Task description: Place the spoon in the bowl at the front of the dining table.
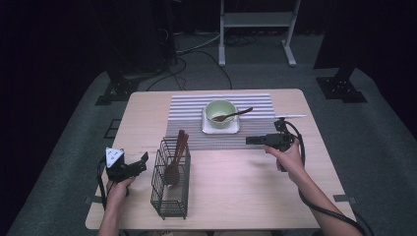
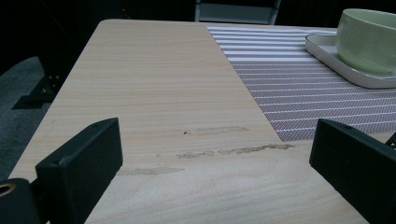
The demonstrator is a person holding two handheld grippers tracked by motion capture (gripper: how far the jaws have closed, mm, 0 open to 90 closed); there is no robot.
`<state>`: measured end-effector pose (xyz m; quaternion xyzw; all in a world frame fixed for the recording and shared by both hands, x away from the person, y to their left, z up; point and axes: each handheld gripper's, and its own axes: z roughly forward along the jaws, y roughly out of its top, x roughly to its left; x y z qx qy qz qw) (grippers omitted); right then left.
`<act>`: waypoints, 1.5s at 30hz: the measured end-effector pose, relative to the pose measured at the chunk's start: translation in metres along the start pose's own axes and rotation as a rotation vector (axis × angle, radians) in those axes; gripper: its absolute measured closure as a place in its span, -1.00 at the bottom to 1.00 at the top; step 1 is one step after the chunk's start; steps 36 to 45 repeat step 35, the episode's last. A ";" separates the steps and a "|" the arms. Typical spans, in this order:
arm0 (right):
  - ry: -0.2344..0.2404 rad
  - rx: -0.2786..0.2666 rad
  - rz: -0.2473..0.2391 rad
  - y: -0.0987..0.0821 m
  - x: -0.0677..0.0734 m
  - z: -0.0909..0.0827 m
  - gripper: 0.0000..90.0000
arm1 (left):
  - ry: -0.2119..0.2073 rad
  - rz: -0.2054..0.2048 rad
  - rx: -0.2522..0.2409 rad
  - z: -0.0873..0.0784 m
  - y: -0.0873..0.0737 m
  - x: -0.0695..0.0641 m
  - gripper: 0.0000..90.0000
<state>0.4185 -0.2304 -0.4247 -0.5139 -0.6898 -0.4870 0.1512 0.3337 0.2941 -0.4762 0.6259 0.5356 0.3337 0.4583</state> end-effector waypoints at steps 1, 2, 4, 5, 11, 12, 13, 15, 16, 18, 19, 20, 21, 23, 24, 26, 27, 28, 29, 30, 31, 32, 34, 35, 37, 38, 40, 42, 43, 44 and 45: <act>0.003 0.002 0.003 -0.001 0.001 0.000 -0.29 | 0.000 -0.003 0.000 0.000 0.000 0.000 -0.96; 0.006 -0.002 0.001 -0.003 0.001 -0.001 -0.29 | 0.000 -0.002 0.000 0.000 0.000 0.000 -0.96; 0.016 -0.001 0.004 -0.006 0.001 -0.001 -0.30 | 0.000 0.000 -0.001 0.000 0.000 0.000 -0.96; 0.019 0.000 0.004 -0.008 0.002 -0.002 -0.31 | 0.001 0.001 -0.001 0.000 0.000 0.000 -0.96; 0.026 0.002 -0.009 -0.018 0.005 -0.003 -0.32 | 0.002 0.003 0.000 0.000 0.000 0.000 -0.96; 0.029 0.003 -0.014 -0.020 0.005 -0.003 -0.32 | 0.002 0.002 0.000 0.000 0.000 0.000 -0.96; 0.028 0.003 -0.016 -0.022 0.006 -0.004 -0.32 | 0.001 0.001 0.000 0.000 0.000 0.000 -0.96; 0.029 0.005 -0.019 -0.024 0.007 -0.004 -0.32 | 0.001 0.001 0.000 0.000 0.000 0.000 -0.96; 0.032 0.006 -0.020 -0.026 0.007 -0.004 -0.32 | 0.002 0.000 -0.001 0.000 0.000 0.000 -0.96; 0.035 0.007 -0.020 -0.029 0.009 -0.005 -0.32 | 0.002 0.000 -0.002 0.000 0.000 0.000 -0.96; 0.036 0.006 -0.024 -0.030 0.009 -0.005 -0.32 | 0.003 0.000 -0.002 0.000 0.000 0.000 -0.96; 0.038 0.009 -0.024 -0.031 0.009 -0.005 -0.32 | 0.003 0.001 -0.001 0.000 0.000 0.000 -0.96; 0.040 0.009 -0.024 -0.033 0.010 -0.005 -0.32 | 0.003 0.001 -0.001 0.000 0.000 0.000 -0.96; 0.047 0.010 -0.026 -0.037 0.011 -0.005 -0.32 | 0.002 0.001 -0.001 0.000 0.000 0.000 -0.96; 0.051 0.011 -0.028 -0.038 0.011 -0.005 -0.32 | 0.003 0.001 -0.002 0.000 0.000 0.000 -0.96; 0.067 0.009 -0.023 -0.043 0.013 -0.006 -0.32 | 0.003 0.001 -0.002 0.000 0.000 0.000 -0.96; 0.073 0.007 -0.024 -0.045 0.013 -0.007 -0.32 | 0.002 0.001 -0.001 0.000 0.000 0.000 -0.96; 0.073 0.006 -0.028 -0.047 0.014 -0.007 -0.32 | 0.003 0.001 -0.001 0.000 0.000 0.000 -0.96; 0.078 0.004 -0.029 -0.049 0.014 -0.008 -0.32 | 0.004 0.001 -0.002 0.000 0.000 -0.001 -0.96; 0.083 0.000 -0.027 -0.051 0.014 -0.009 -0.32 | 0.003 0.003 -0.001 0.000 0.000 -0.001 -0.96; 0.087 -0.002 -0.029 -0.054 0.014 -0.009 -0.32 | 0.003 0.004 0.000 0.000 0.000 -0.001 -0.96; 0.088 -0.004 -0.027 -0.055 0.015 -0.009 -0.32 | 0.003 0.004 0.000 0.000 0.000 -0.001 -0.96; 0.094 -0.007 -0.032 -0.059 0.015 -0.010 -0.32 | 0.003 0.002 0.001 0.000 0.000 -0.001 -0.96; 0.102 -0.016 -0.037 -0.061 0.015 -0.011 -0.32 | 0.003 0.000 0.000 0.000 0.000 0.000 -0.96; 0.102 -0.016 -0.037 -0.061 0.015 -0.011 -0.32 | 0.003 0.000 0.000 0.000 0.000 0.000 -0.96; 0.102 -0.016 -0.037 -0.061 0.015 -0.011 -0.32 | 0.003 0.000 0.000 0.000 0.000 0.000 -0.96; 0.102 -0.016 -0.037 -0.061 0.015 -0.011 -0.32 | 0.003 0.000 0.000 0.000 0.000 0.000 -0.96; 0.102 -0.016 -0.037 -0.061 0.015 -0.011 -0.32 | 0.003 0.000 0.000 0.000 0.000 0.000 -0.96; 0.102 -0.016 -0.037 -0.061 0.015 -0.011 -0.32 | 0.003 0.000 0.000 0.000 0.000 0.000 -0.96; 0.102 -0.016 -0.037 -0.061 0.015 -0.011 -0.32 | 0.003 0.000 0.000 0.000 0.000 0.000 -0.96; 0.102 -0.016 -0.037 -0.061 0.015 -0.011 -0.32 | 0.003 0.000 0.000 0.000 0.000 0.000 -0.96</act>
